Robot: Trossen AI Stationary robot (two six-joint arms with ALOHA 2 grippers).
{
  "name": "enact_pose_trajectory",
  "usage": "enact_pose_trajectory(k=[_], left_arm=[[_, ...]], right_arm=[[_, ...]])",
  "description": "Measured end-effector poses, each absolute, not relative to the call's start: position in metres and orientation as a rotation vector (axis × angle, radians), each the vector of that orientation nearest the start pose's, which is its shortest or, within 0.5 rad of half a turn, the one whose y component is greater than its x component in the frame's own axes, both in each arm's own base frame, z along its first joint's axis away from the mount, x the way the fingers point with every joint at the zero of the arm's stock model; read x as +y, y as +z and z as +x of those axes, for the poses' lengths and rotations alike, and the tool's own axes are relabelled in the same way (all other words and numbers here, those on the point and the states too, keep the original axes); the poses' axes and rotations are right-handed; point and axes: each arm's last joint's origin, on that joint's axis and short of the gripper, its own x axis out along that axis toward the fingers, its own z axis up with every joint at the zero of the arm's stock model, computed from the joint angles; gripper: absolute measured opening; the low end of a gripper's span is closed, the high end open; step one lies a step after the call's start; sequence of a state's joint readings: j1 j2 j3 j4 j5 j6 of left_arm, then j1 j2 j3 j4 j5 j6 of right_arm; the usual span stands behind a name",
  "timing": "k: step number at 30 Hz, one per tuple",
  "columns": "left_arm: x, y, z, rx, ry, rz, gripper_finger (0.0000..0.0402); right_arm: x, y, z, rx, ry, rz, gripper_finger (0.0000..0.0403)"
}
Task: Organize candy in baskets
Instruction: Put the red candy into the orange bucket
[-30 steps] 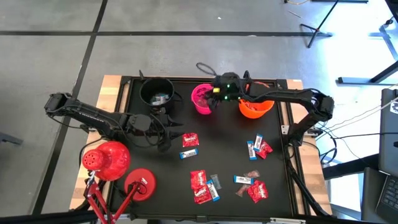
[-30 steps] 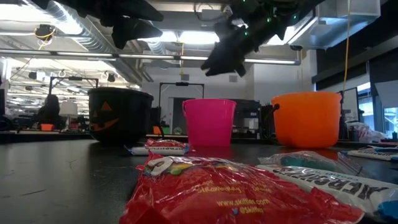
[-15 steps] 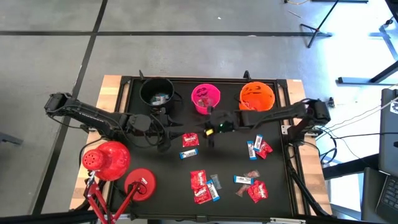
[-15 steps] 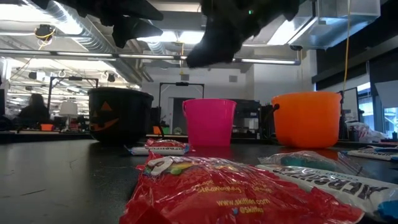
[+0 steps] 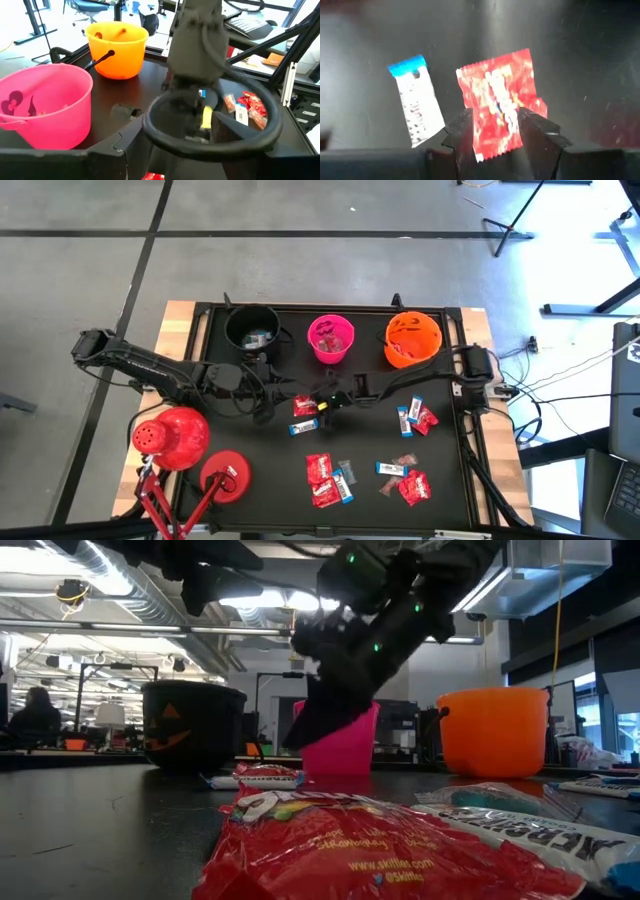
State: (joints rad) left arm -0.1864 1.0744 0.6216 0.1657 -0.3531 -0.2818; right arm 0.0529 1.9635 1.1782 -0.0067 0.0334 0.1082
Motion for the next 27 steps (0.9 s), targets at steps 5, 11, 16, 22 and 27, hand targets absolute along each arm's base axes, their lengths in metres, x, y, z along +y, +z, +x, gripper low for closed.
enact_pose_trajectory(k=[5,11,16,22,27], left_arm=[[-0.033,0.255,0.23,0.255,0.203,-0.2,0.0195],[-0.033,0.255,0.229,0.259,0.204,-0.199,0.0195],[-0.033,0.255,0.229,0.26,0.205,-0.202,0.0195],[-0.033,0.254,0.229,0.266,0.205,-0.205,0.0195],[-0.033,0.253,0.229,0.271,0.209,-0.221,0.0195]], right_arm=[[0.02,0.131,0.407,0.821,-0.034,0.083,0.0152],[0.02,0.117,0.408,0.859,-0.05,0.087,0.0152],[0.02,0.117,0.407,0.864,-0.039,0.092,0.0134],[0.021,0.116,0.407,0.879,-0.018,0.099,0.0047],[0.021,0.118,0.406,0.879,-0.035,0.111,0.001]])
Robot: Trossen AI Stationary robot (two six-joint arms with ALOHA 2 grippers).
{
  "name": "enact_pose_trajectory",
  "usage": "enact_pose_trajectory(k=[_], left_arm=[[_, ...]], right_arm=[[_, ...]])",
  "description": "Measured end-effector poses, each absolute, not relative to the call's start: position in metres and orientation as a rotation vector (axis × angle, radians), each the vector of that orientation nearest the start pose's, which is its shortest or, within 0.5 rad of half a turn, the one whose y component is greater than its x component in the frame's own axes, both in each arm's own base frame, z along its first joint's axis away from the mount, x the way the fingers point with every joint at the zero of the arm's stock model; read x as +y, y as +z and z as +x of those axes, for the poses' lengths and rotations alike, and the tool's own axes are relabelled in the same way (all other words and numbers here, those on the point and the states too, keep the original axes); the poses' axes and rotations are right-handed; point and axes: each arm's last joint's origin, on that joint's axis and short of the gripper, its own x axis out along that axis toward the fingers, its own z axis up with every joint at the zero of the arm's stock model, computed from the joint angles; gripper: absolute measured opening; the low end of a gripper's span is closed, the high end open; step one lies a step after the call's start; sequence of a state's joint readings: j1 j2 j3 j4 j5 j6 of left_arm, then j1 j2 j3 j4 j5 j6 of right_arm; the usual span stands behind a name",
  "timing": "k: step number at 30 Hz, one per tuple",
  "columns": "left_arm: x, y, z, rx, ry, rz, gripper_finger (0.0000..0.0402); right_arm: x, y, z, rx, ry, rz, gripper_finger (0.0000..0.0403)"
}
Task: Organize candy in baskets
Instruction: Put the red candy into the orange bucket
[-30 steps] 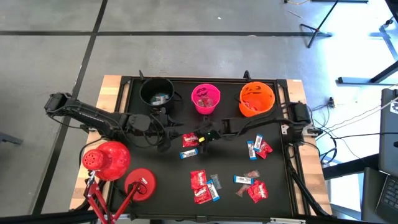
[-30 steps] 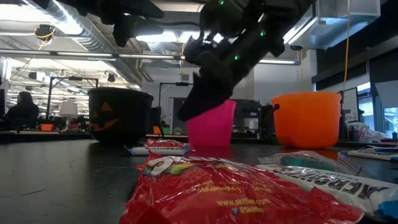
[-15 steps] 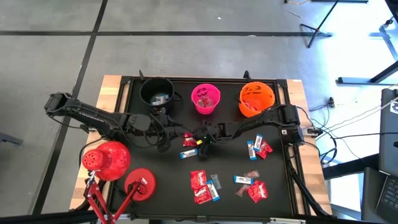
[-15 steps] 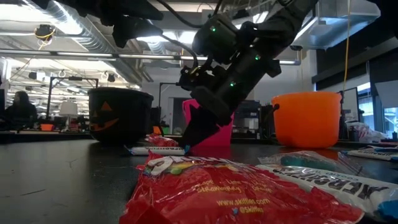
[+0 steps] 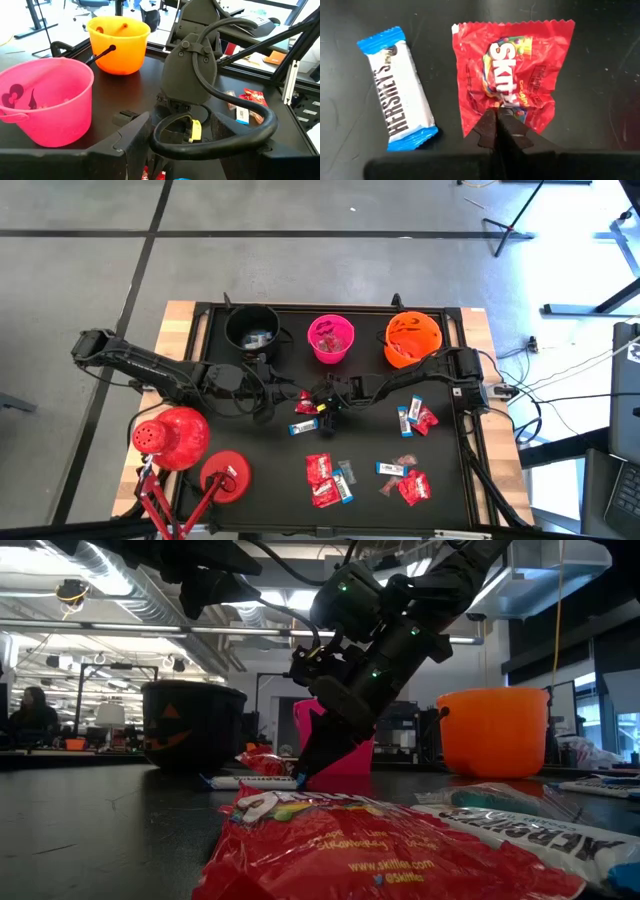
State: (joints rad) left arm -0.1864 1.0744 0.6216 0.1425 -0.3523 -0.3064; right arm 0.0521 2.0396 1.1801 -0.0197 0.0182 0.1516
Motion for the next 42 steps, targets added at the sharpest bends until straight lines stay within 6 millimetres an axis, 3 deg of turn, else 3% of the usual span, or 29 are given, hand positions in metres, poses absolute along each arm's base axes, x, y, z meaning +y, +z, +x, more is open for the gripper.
enact_pose_trajectory(k=[6,19,28,38,42], left_arm=[[-0.034,0.253,0.229,0.274,0.205,-0.222,0.0195],[-0.041,0.253,0.228,0.284,0.175,-0.215,0.0195],[-0.047,0.251,0.226,0.306,0.153,-0.205,0.0195],[-0.05,0.251,0.225,0.307,0.15,-0.225,0.0195],[-0.05,0.25,0.225,0.309,0.15,-0.229,0.0195]], right_arm=[[0.02,0.131,0.401,0.883,-0.066,0.099,0.0003],[0.014,0.204,0.374,0.809,-0.205,0.037,0.0001],[0.007,0.254,0.327,0.873,-0.368,-0.021,0.0],[0.0,0.316,0.269,0.771,-0.388,-0.003,0.0],[-0.011,0.327,0.239,0.75,-0.464,0.017,0.0]])
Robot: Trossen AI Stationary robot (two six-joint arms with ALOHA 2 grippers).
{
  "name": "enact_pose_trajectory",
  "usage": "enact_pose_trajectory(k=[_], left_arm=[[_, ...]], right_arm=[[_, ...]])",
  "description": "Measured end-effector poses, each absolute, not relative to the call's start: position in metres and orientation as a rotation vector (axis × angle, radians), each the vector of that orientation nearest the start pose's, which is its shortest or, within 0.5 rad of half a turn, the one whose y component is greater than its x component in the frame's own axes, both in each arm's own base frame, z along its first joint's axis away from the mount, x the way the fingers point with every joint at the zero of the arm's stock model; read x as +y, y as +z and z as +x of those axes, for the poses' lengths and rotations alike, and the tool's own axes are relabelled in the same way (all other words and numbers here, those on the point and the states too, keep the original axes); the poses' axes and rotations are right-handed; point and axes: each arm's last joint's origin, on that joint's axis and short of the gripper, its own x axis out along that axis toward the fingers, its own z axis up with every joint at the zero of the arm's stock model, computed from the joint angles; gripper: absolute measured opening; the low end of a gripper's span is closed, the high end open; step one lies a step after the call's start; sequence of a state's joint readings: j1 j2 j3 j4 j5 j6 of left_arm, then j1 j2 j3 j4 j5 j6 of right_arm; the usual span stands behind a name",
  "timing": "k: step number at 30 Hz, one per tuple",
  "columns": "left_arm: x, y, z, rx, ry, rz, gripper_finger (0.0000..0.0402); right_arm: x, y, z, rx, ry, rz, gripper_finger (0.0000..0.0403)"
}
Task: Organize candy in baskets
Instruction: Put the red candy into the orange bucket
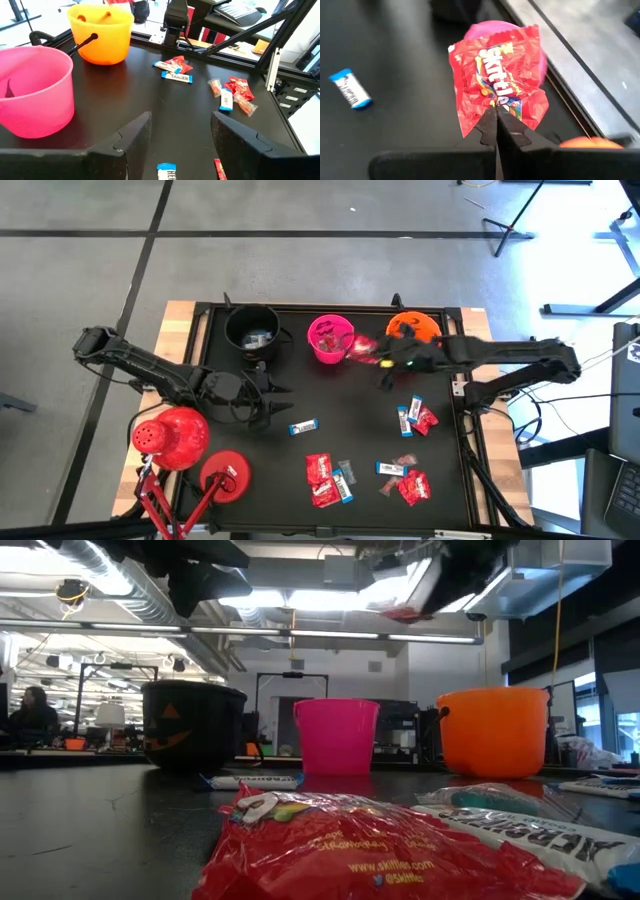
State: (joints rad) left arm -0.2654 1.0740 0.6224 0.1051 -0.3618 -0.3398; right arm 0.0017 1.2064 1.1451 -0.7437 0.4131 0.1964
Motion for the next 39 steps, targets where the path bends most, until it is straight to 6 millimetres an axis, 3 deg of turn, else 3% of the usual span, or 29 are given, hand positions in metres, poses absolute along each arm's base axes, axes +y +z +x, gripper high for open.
enact_pose_trajectory(k=[4,11,18,25,32,39], left_arm=[[-0.051,0.251,0.225,0.308,0.15,-0.231,0.0195],[-0.05,0.251,0.225,0.295,0.177,-0.228,0.0195],[-0.049,0.252,0.225,0.289,0.196,-0.226,0.0195],[-0.049,0.252,0.225,0.288,0.196,-0.224,0.0195],[-0.049,0.252,0.225,0.289,0.195,-0.219,0.0196],[-0.049,0.252,0.225,0.289,0.195,-0.216,0.0196]], right_arm=[[-0.024,0.325,0.206,0.712,-0.537,0.08,0.0],[-0.047,0.295,0.153,0.665,-0.738,0.225,0.0],[-0.061,0.27,0.126,0.66,-0.89,0.309,0.0],[-0.069,0.262,0.119,0.657,-0.965,0.349,0.0019],[-0.069,0.263,0.12,0.637,-0.954,0.356,0.0114],[-0.061,0.272,0.137,0.542,-0.624,0.444,0.017]])
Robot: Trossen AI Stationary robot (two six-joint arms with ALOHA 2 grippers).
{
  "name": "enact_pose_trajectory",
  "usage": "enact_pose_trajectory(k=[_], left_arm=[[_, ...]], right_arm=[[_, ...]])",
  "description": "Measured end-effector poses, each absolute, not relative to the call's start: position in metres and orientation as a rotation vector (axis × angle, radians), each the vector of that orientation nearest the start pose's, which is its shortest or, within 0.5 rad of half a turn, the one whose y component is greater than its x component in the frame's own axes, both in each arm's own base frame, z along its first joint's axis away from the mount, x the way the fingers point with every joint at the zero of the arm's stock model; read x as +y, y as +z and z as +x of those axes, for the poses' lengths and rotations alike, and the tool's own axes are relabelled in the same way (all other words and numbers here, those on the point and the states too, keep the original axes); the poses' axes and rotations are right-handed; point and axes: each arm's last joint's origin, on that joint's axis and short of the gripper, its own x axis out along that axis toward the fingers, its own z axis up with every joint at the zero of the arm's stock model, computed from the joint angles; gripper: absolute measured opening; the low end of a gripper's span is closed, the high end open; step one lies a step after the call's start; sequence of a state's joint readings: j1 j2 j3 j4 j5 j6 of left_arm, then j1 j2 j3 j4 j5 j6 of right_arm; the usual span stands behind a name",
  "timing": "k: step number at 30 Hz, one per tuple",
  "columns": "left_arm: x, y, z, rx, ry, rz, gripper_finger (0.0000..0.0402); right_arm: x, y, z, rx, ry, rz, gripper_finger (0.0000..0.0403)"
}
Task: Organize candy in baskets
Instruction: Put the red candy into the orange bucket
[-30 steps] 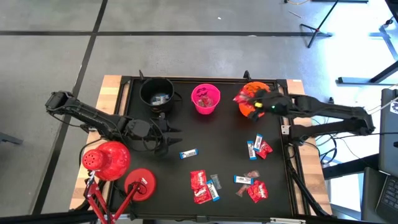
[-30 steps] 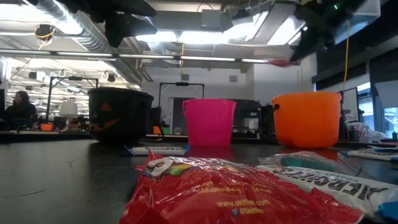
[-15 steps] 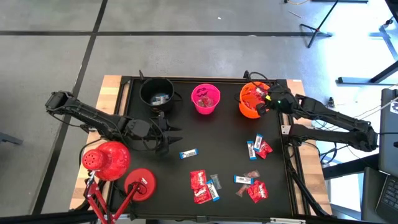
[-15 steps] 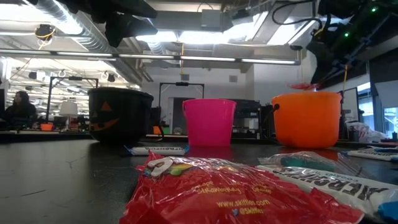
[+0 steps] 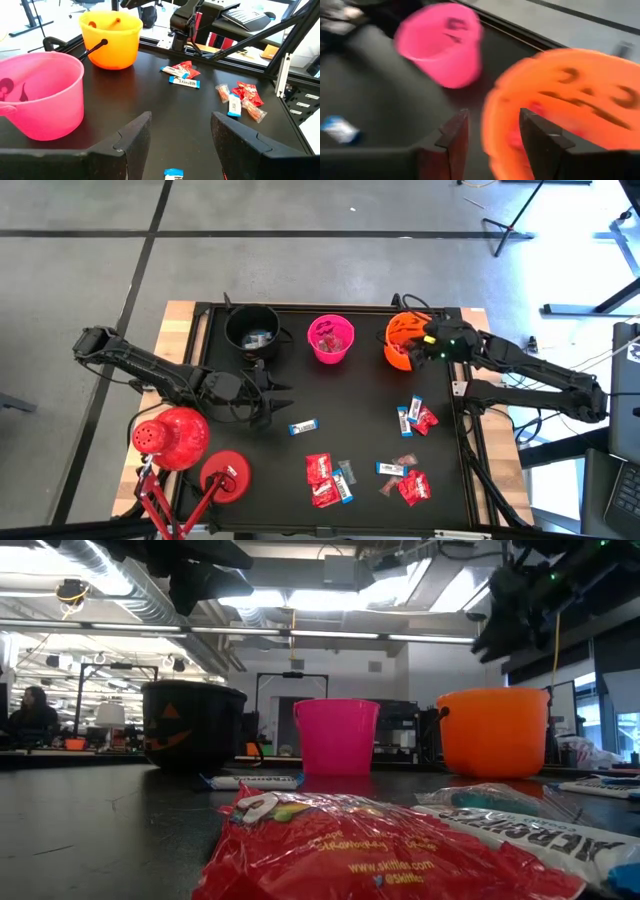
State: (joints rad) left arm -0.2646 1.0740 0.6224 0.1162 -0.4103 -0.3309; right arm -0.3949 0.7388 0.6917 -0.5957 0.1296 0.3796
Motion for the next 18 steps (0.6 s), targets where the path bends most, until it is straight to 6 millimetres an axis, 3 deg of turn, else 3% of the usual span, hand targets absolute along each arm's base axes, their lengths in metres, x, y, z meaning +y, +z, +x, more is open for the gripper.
enact_pose_trajectory(k=[6,11,18], left_arm=[[-0.049,0.252,0.225,0.289,0.195,-0.217,0.0196],[-0.051,0.252,0.225,0.291,0.183,-0.219,0.0196],[-0.055,0.252,0.223,0.291,0.169,-0.221,0.0196]], right_arm=[[-0.036,0.271,0.154,0.558,-0.437,0.461,0.0172],[-0.006,0.26,0.16,0.692,-0.332,0.494,0.0172],[0.033,0.239,0.15,0.904,-0.386,0.428,0.0172]])
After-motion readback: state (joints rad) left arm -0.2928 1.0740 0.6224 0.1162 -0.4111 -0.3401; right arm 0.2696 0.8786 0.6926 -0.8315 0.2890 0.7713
